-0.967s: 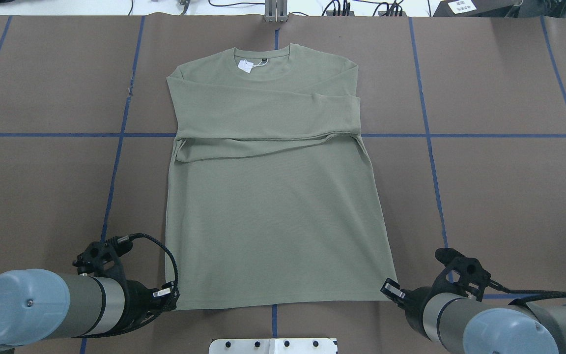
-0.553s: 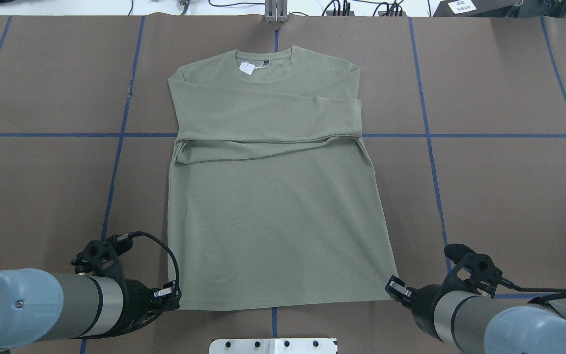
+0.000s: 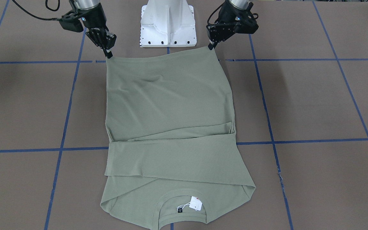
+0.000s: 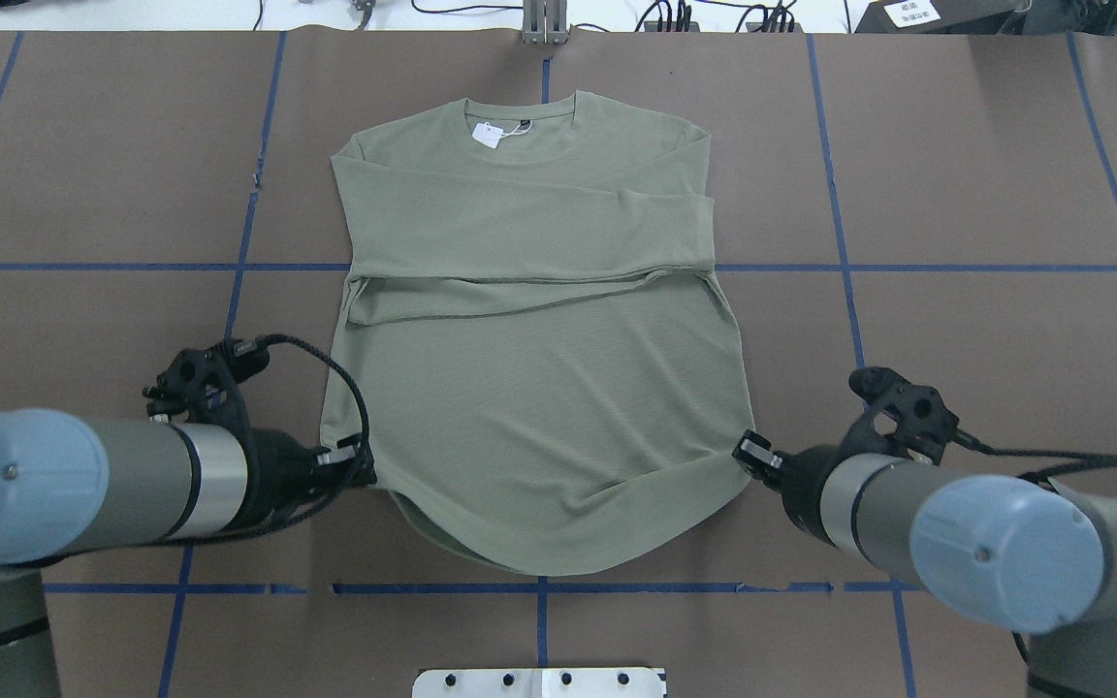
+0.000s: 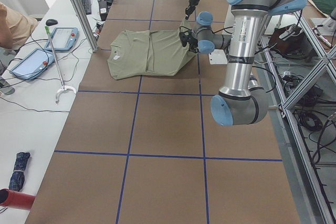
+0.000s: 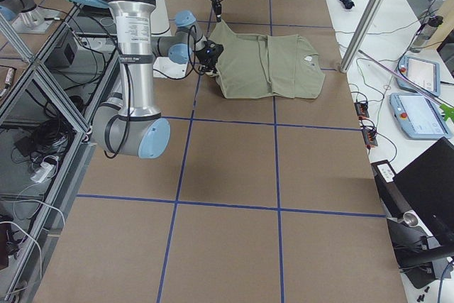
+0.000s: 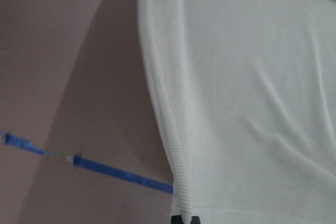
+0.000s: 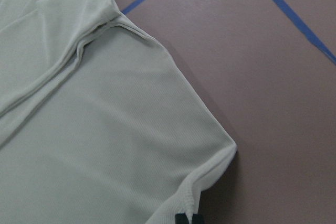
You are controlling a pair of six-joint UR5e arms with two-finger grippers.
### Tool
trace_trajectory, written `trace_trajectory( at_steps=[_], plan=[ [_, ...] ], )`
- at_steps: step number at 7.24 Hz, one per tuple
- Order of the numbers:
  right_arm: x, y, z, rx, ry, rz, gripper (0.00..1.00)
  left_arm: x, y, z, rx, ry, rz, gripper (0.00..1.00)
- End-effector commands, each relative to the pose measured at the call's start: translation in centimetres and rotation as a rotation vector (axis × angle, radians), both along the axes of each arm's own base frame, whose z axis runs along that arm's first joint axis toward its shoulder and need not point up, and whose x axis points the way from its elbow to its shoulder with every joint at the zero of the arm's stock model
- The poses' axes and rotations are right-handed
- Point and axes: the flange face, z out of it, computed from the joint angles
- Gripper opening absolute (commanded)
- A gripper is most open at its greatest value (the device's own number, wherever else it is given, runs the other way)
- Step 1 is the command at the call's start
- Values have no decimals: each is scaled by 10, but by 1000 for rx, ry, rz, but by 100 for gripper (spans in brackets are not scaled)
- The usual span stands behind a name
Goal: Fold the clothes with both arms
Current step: 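Lift the hem with both grippers, fold it toward the collar, and release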
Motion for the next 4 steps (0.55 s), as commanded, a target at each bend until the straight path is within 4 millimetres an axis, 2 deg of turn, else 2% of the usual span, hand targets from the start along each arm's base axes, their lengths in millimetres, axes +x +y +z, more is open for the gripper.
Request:
trace_trajectory(
  at_steps=[1, 2, 3, 4],
  plan=[
    [-9, -136, -25, -14, 5, -27, 0, 1, -100, 5, 100, -84, -103, 0],
    [-1, -190, -26, 8, 38, -14, 0, -4, -139, 7, 109, -113, -132, 0],
    [-13, -232, -17, 38, 107, -31, 0, -9, -175, 20, 139, -170, -149, 0],
    [-15, -279, -16, 19, 141, -21, 0, -16, -215, 29, 169, -185, -185, 0]
  ],
)
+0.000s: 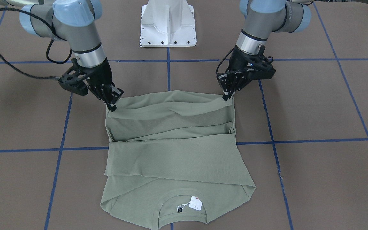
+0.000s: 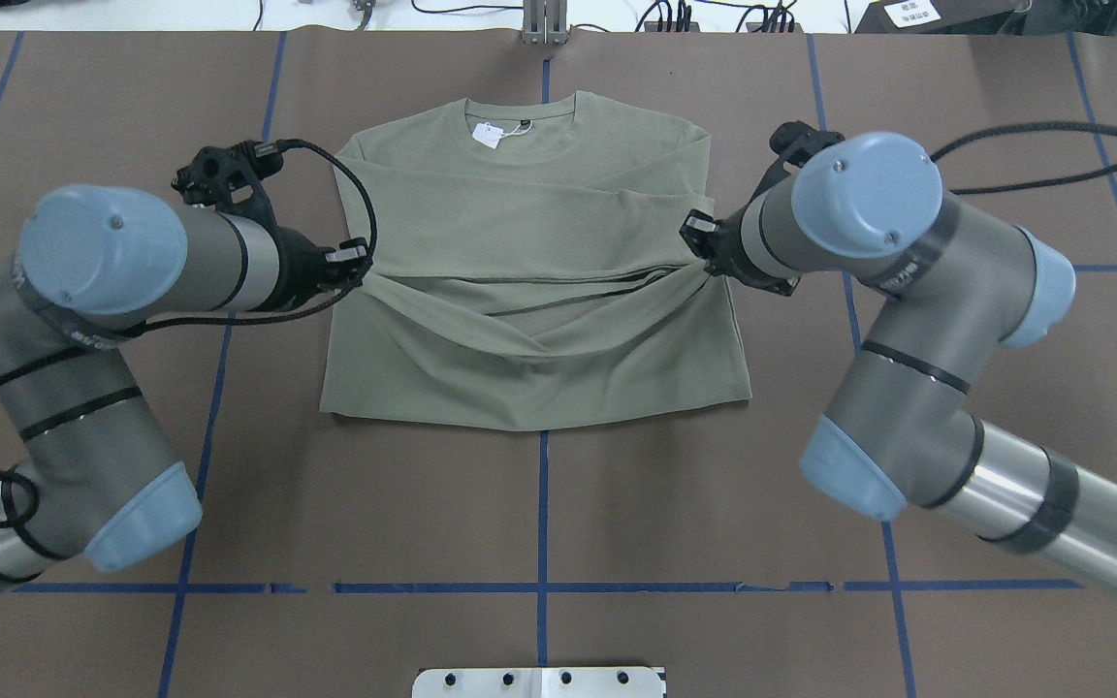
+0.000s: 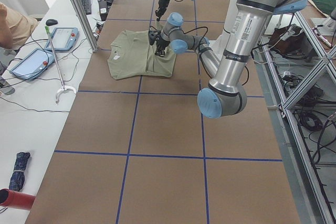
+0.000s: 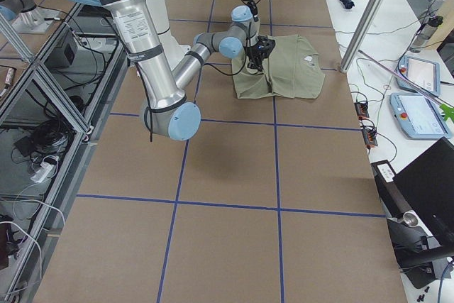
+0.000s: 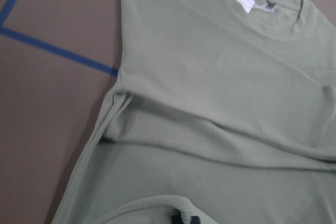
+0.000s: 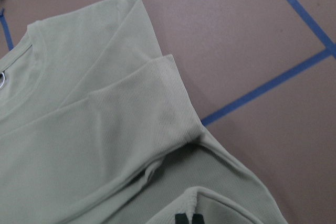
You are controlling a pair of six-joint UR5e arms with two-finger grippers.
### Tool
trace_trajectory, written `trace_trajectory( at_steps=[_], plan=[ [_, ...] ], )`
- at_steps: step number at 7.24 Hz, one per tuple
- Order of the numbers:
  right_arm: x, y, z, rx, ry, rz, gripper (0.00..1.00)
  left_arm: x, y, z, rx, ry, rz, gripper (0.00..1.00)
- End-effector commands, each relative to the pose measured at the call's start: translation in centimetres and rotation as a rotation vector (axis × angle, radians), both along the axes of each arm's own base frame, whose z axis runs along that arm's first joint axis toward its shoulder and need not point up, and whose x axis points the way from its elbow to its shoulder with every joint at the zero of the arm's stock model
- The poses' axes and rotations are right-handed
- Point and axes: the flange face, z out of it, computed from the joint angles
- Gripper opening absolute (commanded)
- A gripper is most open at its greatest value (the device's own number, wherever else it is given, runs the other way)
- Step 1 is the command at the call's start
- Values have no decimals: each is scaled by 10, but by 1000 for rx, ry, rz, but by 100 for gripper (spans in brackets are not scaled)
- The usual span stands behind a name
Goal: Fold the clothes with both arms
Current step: 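Lift the hem with both grippers, fold it toward the collar, and release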
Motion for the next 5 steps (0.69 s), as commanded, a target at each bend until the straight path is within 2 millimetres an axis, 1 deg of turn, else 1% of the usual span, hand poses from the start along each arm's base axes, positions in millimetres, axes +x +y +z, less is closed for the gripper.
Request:
trace_trajectory(
  at_steps=[1, 2, 3, 4, 5],
  plan=[
    [6, -105, -3, -19, 66, -6, 0, -17, -79, 31, 55, -25, -75, 0],
    [11, -133, -3, -38, 75, -8, 0, -13, -102, 46, 78, -30, -86, 0],
    [4, -152, 5, -29, 65, 0, 0, -12, -131, 64, 88, -50, -101, 0],
    [-12, -172, 10, -28, 64, 2, 0, -8, -150, 88, 109, -48, -112, 0],
    [-23, -183, 11, -42, 78, 2, 0, 4, -170, 108, 121, -44, -119, 0]
  ],
)
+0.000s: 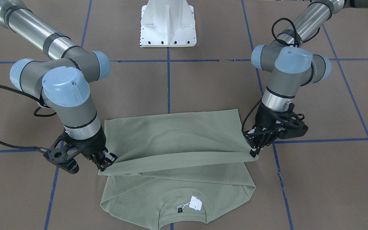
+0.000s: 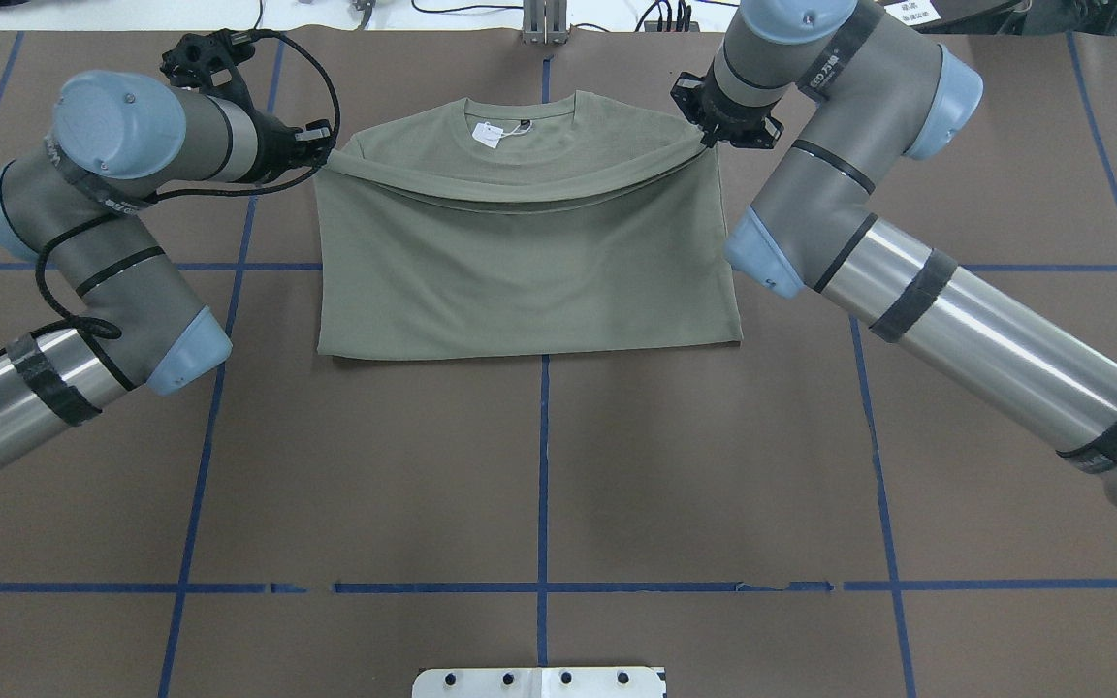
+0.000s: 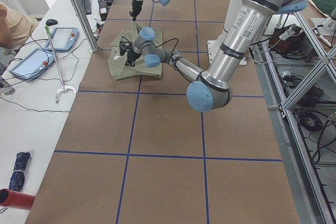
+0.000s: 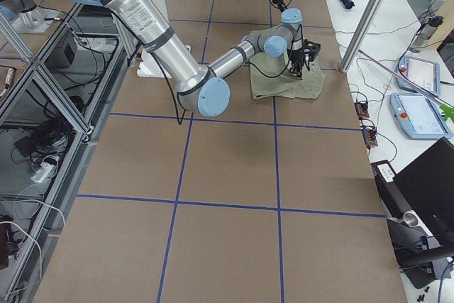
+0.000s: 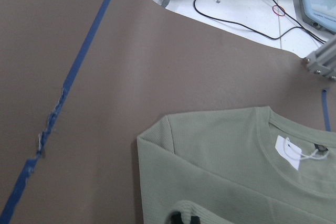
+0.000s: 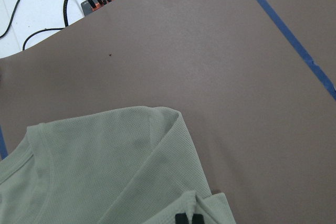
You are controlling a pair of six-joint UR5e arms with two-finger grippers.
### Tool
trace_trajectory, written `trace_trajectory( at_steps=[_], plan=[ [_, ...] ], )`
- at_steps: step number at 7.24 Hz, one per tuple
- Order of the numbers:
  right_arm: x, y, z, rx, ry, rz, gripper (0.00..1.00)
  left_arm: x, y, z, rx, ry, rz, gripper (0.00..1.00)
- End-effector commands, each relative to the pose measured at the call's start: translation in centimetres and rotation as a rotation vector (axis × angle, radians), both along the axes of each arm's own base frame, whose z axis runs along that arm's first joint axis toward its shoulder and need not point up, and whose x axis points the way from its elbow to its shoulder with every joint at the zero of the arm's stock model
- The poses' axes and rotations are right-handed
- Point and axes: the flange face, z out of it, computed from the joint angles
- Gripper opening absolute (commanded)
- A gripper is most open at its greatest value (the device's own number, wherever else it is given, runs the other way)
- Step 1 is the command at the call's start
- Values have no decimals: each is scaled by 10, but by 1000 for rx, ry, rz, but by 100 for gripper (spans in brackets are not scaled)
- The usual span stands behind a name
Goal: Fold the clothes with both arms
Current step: 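Lift the hem with both grippers, fold it toward the collar, and release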
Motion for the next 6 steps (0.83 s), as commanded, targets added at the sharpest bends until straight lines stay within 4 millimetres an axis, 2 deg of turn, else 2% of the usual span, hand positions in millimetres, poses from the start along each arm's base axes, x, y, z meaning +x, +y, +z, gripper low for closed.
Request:
trace_trajectory(
  at_steps=[1, 2, 3, 4, 6],
  plan=[
    [-16, -22, 16, -19, 26, 3, 0, 15, -41, 32, 21, -3, -25, 0],
    [-21, -29, 32, -6, 23, 9, 0, 24, -56, 31, 16, -26, -50, 0],
    [-29, -33, 54, -14, 53, 17, 0, 27, -60, 30, 13, -29, -50, 0],
    [-33, -34, 65, -16, 83, 30, 0, 29, -61, 35, 7, -36, -50, 0],
    [-42, -30, 69, -7, 104, 34, 0, 31, -63, 33, 4, -35, -49, 0]
  ],
)
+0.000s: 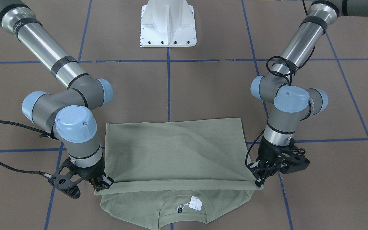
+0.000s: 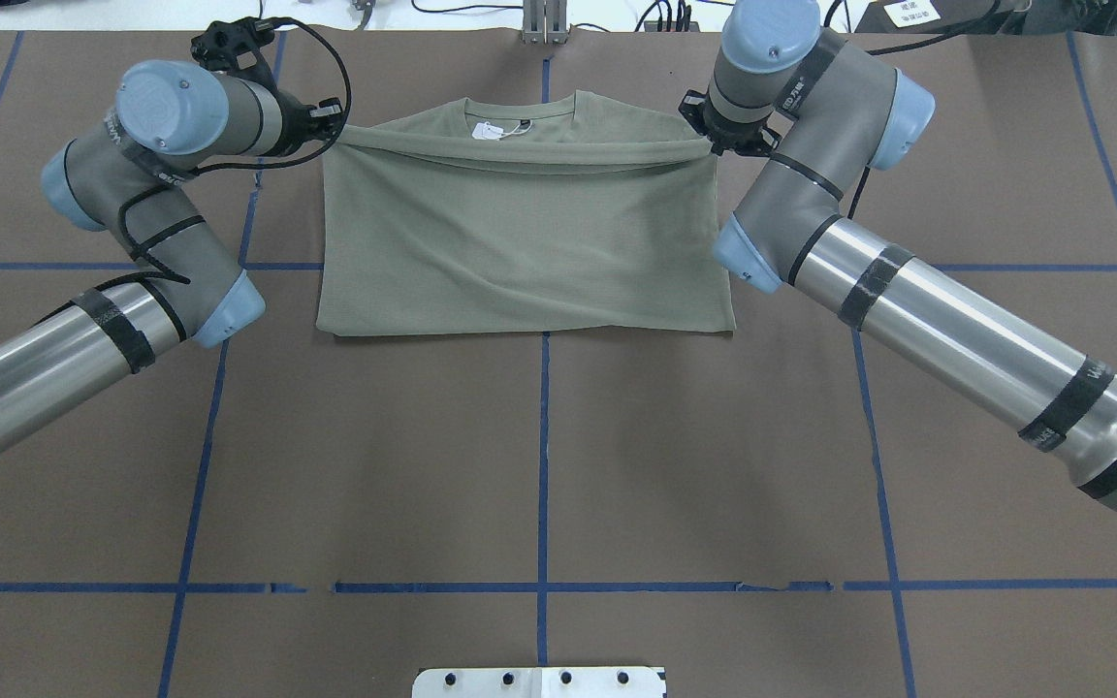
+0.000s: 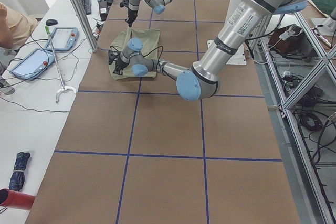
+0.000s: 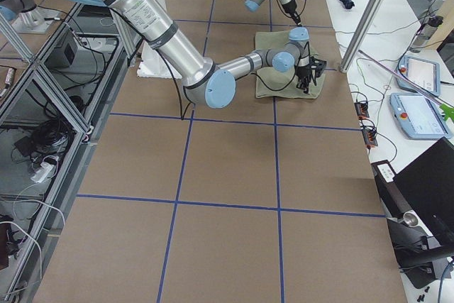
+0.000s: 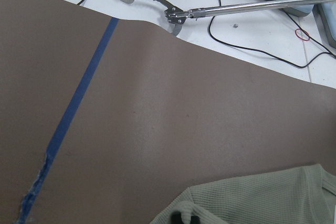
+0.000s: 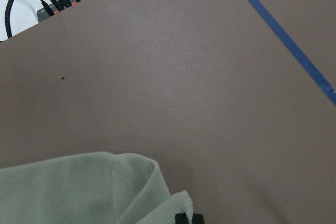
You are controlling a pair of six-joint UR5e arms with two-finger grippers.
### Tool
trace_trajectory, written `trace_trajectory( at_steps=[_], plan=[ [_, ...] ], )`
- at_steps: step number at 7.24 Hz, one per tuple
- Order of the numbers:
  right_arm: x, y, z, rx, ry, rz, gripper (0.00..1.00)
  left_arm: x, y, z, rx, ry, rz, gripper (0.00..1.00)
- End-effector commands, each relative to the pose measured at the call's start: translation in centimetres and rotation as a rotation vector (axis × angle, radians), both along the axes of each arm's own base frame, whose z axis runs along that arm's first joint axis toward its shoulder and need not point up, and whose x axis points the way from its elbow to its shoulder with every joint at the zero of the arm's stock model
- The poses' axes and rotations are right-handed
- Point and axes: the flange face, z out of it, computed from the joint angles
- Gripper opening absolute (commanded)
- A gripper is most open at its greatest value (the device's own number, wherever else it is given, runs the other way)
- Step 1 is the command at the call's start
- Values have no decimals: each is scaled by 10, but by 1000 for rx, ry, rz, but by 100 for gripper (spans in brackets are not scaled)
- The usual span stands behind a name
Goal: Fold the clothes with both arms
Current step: 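Lift the hem with both grippers, fold it toward the collar, and release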
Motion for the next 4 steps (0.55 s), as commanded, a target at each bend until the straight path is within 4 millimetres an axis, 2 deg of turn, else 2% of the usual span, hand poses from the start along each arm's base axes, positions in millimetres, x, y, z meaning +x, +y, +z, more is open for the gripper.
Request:
trace_trajectory(
  at_steps=[1, 2, 3, 4],
  plan=[
    [-6, 2, 0, 11, 11, 4, 0, 3, -1, -3, 0, 2, 2, 0],
    [-6, 2, -3, 13, 9, 4, 0, 5, 0, -4, 1, 4, 7, 2],
    [-6, 1, -11, 17, -2, 11, 36, 7, 2, -4, 3, 4, 11, 33],
    [-7, 3, -30, 35, -24, 12, 66, 9, 4, -2, 0, 2, 15, 44]
  ],
)
